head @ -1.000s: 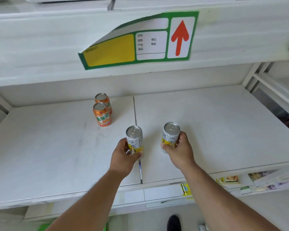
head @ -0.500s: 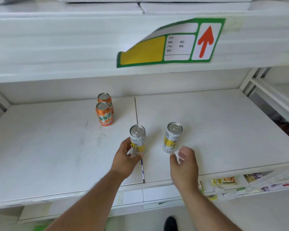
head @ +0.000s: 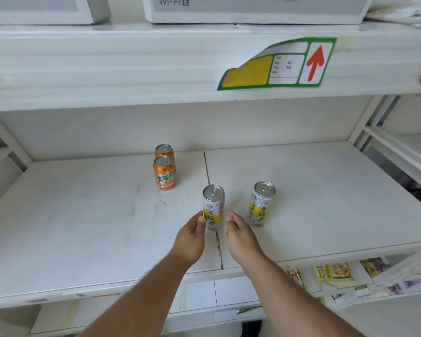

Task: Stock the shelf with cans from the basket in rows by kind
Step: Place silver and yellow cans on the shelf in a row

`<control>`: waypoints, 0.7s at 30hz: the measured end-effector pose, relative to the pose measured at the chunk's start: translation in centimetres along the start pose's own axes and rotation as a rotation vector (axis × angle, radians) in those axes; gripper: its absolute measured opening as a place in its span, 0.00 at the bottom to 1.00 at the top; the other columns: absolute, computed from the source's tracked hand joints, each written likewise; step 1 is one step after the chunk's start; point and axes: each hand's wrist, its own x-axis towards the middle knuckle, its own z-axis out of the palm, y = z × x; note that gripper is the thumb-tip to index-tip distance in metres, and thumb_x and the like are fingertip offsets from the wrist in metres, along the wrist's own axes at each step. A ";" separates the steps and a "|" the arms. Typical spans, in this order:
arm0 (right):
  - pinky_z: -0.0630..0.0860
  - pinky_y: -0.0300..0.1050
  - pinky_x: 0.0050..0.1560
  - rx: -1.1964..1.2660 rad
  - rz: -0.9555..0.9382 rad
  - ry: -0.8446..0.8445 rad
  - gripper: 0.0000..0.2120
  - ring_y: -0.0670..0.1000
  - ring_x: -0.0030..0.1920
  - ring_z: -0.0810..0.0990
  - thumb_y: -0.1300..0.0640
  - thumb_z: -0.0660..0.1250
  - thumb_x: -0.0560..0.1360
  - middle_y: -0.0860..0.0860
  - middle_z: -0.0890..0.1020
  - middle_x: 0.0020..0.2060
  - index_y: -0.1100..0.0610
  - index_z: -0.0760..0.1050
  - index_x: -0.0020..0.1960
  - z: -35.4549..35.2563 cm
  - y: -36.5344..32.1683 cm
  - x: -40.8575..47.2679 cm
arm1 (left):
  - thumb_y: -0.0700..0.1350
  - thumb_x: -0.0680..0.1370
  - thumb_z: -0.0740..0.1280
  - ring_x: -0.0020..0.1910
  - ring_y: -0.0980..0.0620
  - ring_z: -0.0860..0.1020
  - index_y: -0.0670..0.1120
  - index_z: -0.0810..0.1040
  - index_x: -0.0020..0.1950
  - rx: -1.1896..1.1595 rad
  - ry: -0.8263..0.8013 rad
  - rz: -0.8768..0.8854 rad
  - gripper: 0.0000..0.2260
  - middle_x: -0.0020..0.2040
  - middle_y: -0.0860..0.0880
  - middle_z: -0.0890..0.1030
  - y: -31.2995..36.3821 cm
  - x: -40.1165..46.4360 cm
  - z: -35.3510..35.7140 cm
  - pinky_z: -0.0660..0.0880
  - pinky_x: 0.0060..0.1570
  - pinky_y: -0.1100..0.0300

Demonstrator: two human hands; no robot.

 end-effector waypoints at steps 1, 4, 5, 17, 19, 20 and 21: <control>0.63 0.43 0.77 0.014 -0.006 -0.022 0.22 0.46 0.76 0.69 0.51 0.54 0.87 0.47 0.70 0.77 0.52 0.66 0.80 0.2 0.2 0.4 | 0.51 0.86 0.52 0.64 0.60 0.73 0.58 0.73 0.71 0.008 -0.015 0.007 0.16 0.62 0.62 0.76 -0.1 0.2 0.1 0.66 0.64 0.65; 0.64 0.39 0.73 0.058 -0.018 -0.058 0.21 0.43 0.73 0.71 0.52 0.56 0.87 0.46 0.72 0.76 0.51 0.67 0.79 0.5 0.7 1.6 | 0.51 0.86 0.53 0.67 0.62 0.72 0.60 0.73 0.71 0.006 -0.024 0.006 0.16 0.66 0.62 0.77 -0.7 1.0 0.6 0.66 0.67 0.64; 0.64 0.39 0.72 0.071 -0.013 -0.057 0.21 0.42 0.72 0.71 0.52 0.56 0.87 0.45 0.73 0.75 0.51 0.68 0.79 0.4 0.7 2.1 | 0.51 0.86 0.53 0.67 0.62 0.72 0.60 0.73 0.72 0.004 -0.020 -0.002 0.17 0.66 0.62 0.77 -0.8 1.4 0.8 0.66 0.69 0.62; 0.64 0.41 0.72 0.146 -0.007 0.035 0.22 0.50 0.75 0.70 0.52 0.55 0.87 0.49 0.71 0.77 0.52 0.65 0.80 1.1 -2.6 10.7 | 0.50 0.86 0.51 0.66 0.57 0.73 0.61 0.68 0.74 0.050 -0.008 0.011 0.17 0.65 0.60 0.76 1.6 9.8 1.8 0.68 0.69 0.58; 0.64 0.40 0.69 0.156 -0.013 0.055 0.22 0.52 0.75 0.71 0.52 0.54 0.87 0.51 0.72 0.76 0.53 0.64 0.81 1.9 -3.1 12.4 | 0.50 0.86 0.52 0.68 0.56 0.72 0.58 0.68 0.76 0.065 0.007 0.015 0.18 0.68 0.57 0.76 1.4 11.9 1.8 0.67 0.70 0.58; 0.64 0.39 0.68 0.169 -0.014 0.062 0.22 0.52 0.74 0.72 0.53 0.54 0.87 0.52 0.72 0.76 0.53 0.64 0.81 2.3 -3.4 13.2 | 0.51 0.86 0.52 0.70 0.55 0.71 0.57 0.67 0.77 0.068 0.014 0.012 0.19 0.70 0.56 0.75 1.3 12.9 1.8 0.66 0.71 0.58; 0.65 0.39 0.68 0.185 -0.016 0.066 0.23 0.53 0.74 0.72 0.53 0.54 0.87 0.53 0.72 0.76 0.54 0.64 0.81 2.7 -3.6 14.0 | 0.52 0.86 0.52 0.71 0.54 0.70 0.56 0.65 0.78 0.067 0.023 0.000 0.20 0.72 0.55 0.74 1.2 13.9 1.8 0.65 0.72 0.57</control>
